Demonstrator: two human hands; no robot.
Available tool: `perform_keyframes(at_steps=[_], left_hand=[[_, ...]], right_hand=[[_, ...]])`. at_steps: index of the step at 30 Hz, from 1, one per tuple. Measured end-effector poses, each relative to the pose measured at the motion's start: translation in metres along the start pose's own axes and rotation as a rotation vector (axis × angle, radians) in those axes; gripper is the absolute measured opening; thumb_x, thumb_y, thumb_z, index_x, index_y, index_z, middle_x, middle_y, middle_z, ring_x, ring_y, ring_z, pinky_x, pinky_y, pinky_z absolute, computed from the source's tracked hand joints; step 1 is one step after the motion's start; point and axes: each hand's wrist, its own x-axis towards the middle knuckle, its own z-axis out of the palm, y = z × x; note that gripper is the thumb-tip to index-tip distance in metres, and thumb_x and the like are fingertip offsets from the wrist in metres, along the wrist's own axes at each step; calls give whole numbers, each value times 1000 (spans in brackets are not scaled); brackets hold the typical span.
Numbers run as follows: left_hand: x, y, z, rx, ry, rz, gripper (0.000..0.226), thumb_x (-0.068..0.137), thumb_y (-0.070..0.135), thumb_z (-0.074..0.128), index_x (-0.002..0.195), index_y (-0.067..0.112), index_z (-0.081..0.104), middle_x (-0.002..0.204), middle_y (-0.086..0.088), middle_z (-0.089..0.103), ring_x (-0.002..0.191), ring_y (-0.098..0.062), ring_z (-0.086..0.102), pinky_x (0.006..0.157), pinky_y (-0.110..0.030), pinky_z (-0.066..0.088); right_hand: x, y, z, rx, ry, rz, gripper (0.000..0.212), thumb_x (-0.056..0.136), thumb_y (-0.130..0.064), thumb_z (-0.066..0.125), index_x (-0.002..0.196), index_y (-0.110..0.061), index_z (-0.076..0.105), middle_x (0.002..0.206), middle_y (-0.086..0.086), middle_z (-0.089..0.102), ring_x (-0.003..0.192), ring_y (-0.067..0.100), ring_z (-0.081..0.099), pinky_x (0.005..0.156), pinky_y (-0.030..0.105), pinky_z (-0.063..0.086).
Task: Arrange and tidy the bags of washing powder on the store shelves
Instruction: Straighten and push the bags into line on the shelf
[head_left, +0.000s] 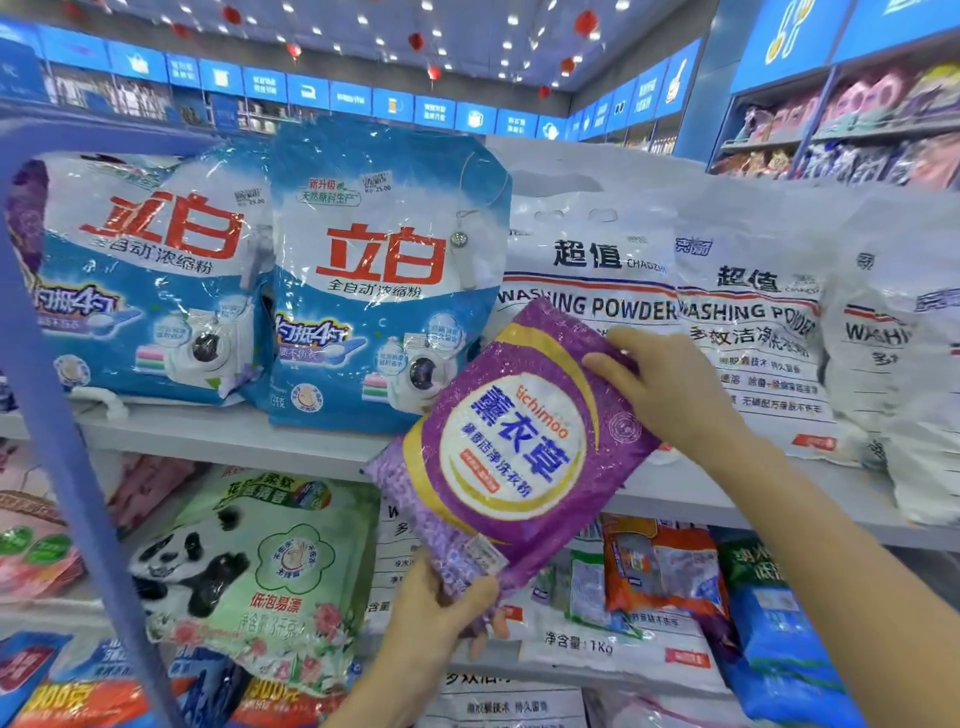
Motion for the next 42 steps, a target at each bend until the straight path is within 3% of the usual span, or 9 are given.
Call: perform_keyframes(at_steps=[7, 11, 17, 22, 25, 31, 34, 38, 42], left_hand=[[3, -23, -9, -215, -48, -114, 118, 16, 17, 99, 120, 10, 46, 88, -19, 70, 75, -36, 69, 66, -41, 58], [12, -16, -18, -324, 32, -112, 116, 15, 28, 98, 117, 9, 47, 83, -12, 70, 72, -26, 69, 66, -36, 59], [11, -16, -15, -102, 56, -9, 98, 14, 47, 95, 87, 2, 48, 59, -2, 63, 53, -13, 61, 54, -26, 54], [0, -6, -26, 151, 56, 8, 99, 32, 42, 96, 114, 0, 60, 108, -22, 68, 101, -34, 66, 84, -34, 55], [-14, 15, -41, 308, 40, 4, 97, 43, 48, 92, 120, 1, 56, 118, -18, 65, 110, -37, 61, 100, -49, 45], [-48, 49, -39, 554, 89, 43, 41, 72, 12, 81, 103, 26, 58, 91, 16, 73, 87, -5, 69, 73, -21, 54], [-72, 54, -50, 507, 194, 45, 46, 73, 7, 75, 109, 28, 54, 95, 21, 72, 94, -8, 69, 73, -18, 53], [-109, 64, -83, 398, 298, 78, 73, 49, 36, 92, 112, 16, 62, 103, 0, 74, 97, -20, 70, 76, -26, 55], [-146, 86, -121, 357, 463, 137, 92, 32, 50, 94, 110, 9, 65, 104, -9, 73, 100, -26, 68, 82, -33, 55]], right_hand=[[18, -21, -12, 128, -2, -358, 41, 86, -50, 46, 77, -14, 63, 51, -4, 52, 48, 10, 38, 50, 21, 33], [17, -29, -13, 119, -28, -490, 36, 89, -43, 46, 80, -15, 67, 50, -6, 53, 46, 6, 37, 50, 14, 27], [19, 1, -17, 253, -61, -319, 35, 89, -43, 46, 77, -16, 64, 57, -4, 56, 57, 13, 48, 53, 28, 37], [17, -8, -20, 343, -150, -348, 23, 89, -32, 49, 73, -26, 63, 55, -2, 56, 59, 15, 50, 52, 16, 33], [19, -26, -25, 460, -178, -440, 23, 91, -32, 52, 70, -26, 60, 58, -5, 57, 58, 11, 51, 54, 15, 35], [22, -76, -3, 539, -235, -704, 38, 90, -38, 47, 75, -9, 68, 56, -7, 57, 55, 10, 51, 53, 11, 32], [25, -102, 14, 493, -193, -821, 32, 91, -40, 47, 75, -18, 65, 52, -21, 40, 47, -2, 37, 50, 12, 28], [32, -140, 40, 466, -145, -879, 39, 92, -56, 38, 81, -27, 63, 50, -16, 51, 49, 5, 46, 48, 16, 31], [36, -196, 70, 617, -115, -798, 28, 84, -56, 49, 90, -32, 63, 43, -22, 38, 45, -10, 41, 50, 8, 27]])
